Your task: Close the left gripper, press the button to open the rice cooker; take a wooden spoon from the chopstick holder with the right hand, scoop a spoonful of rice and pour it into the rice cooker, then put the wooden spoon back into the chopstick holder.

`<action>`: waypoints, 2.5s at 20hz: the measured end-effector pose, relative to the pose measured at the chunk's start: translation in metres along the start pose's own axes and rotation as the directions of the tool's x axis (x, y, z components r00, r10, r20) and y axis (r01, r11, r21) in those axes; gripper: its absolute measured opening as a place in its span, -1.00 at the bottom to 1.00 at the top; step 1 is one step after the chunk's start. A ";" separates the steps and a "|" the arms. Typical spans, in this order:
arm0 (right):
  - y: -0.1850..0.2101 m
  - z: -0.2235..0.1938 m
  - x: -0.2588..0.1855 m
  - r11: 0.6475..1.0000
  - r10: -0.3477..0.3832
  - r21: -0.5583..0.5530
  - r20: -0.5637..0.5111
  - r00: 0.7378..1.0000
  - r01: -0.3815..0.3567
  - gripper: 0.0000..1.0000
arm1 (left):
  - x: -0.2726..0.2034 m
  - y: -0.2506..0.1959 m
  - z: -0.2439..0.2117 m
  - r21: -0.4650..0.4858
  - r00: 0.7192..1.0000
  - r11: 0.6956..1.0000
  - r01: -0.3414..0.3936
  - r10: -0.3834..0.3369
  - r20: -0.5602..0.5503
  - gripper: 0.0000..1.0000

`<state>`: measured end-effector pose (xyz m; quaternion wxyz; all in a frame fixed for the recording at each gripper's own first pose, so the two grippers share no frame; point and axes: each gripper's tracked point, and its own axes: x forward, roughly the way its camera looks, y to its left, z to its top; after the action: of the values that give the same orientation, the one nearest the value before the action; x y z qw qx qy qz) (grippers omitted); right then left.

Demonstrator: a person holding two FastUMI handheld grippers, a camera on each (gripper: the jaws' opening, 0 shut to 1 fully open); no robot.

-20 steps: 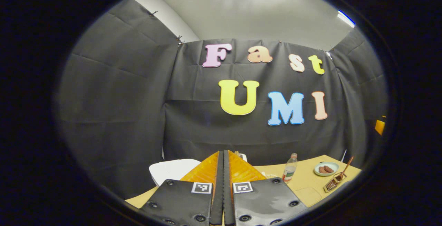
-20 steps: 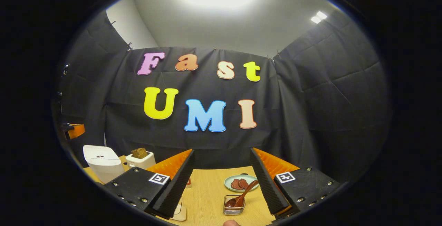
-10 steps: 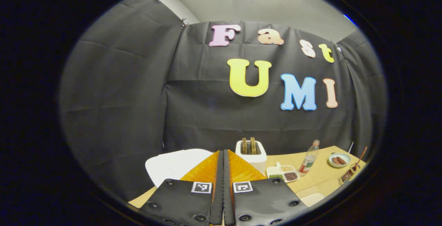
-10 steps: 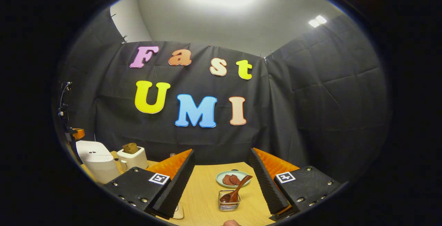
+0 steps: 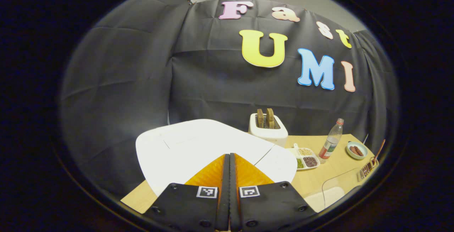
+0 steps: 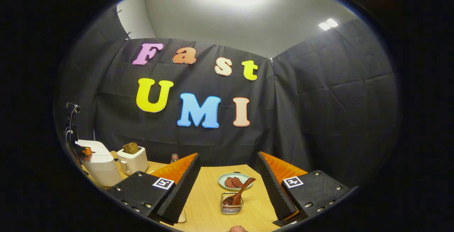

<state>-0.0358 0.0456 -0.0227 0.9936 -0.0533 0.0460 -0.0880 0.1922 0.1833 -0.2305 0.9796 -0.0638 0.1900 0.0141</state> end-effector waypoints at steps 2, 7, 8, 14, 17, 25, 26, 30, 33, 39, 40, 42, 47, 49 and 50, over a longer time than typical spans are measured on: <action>0.004 0.005 -0.001 1.000 0.010 0.010 0.004 1.000 -0.010 0.92 | 0.000 0.000 -0.002 0.011 1.000 1.000 -0.002 0.003 -0.019 -0.83; 0.017 0.010 0.004 0.999 0.050 0.014 0.018 0.999 -0.051 0.92 | -0.001 0.000 -0.001 0.005 1.000 1.000 -0.018 0.018 -0.017 -0.82; 0.019 0.011 0.004 0.998 0.062 0.017 0.019 0.998 -0.062 0.92 | -0.003 -0.001 0.002 0.031 1.000 0.999 -0.018 0.019 -0.024 -0.87; 0.018 0.021 0.016 0.993 0.112 0.024 0.048 0.993 -0.113 0.92 | -0.028 0.004 0.062 0.070 0.992 0.995 -0.065 0.056 0.115 -0.82; 0.014 0.025 0.024 0.989 0.139 0.036 0.057 0.989 -0.141 0.92 | -0.044 0.003 0.092 0.079 0.982 0.992 -0.095 0.080 0.173 -0.87; 0.005 0.019 0.047 0.973 0.216 0.075 0.055 0.975 -0.220 0.92 | -0.140 -0.060 0.146 0.060 0.955 0.997 -0.045 0.025 0.296 -0.83; 0.004 0.018 0.050 0.971 0.224 0.077 0.053 0.973 -0.228 0.92 | -0.152 -0.067 0.150 0.061 0.950 0.997 -0.042 0.021 0.310 -0.83; -0.003 0.008 0.063 0.963 0.245 0.101 0.039 0.969 -0.248 0.92 | -0.192 -0.104 0.154 0.095 0.934 0.995 -0.035 -0.002 0.358 -0.47; -0.007 0.005 0.075 0.961 0.251 0.111 0.039 0.967 -0.254 0.92 | -0.212 -0.127 0.151 0.092 0.927 0.996 -0.015 -0.021 0.374 0.36; -0.025 -0.016 0.107 0.967 0.235 0.102 0.014 0.972 -0.235 0.92 | -0.249 -0.140 0.151 0.066 0.920 0.997 -0.042 0.013 0.391 0.85; -0.028 -0.024 0.113 0.968 0.231 0.100 -0.005 0.973 -0.229 0.92 | -0.258 -0.144 0.156 0.072 0.913 0.997 -0.042 0.009 0.407 0.85; -0.037 -0.040 0.127 0.971 0.220 0.108 -0.039 0.975 -0.215 0.92 | -0.272 -0.148 0.164 0.084 0.901 0.995 -0.054 0.013 0.433 0.77; -0.055 -0.098 0.160 0.977 0.188 0.127 -0.162 0.969 -0.168 0.92 | -0.291 -0.160 0.173 0.085 0.892 0.994 -0.074 0.028 0.451 0.84; -0.062 -0.118 0.171 0.979 0.175 0.141 -0.203 0.963 -0.148 0.92 | -0.299 -0.160 0.176 0.093 0.888 0.992 -0.091 0.039 0.458 0.79; -0.064 -0.127 0.176 0.978 0.173 0.150 -0.223 0.959 -0.142 0.92 | -0.303 -0.161 0.176 0.100 0.886 0.990 -0.099 0.042 0.461 0.79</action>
<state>0.1132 -0.0610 -0.1559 0.9864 0.0276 0.1614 -0.0170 -0.0152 0.0456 0.0642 0.9976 0.0078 -0.0433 0.0529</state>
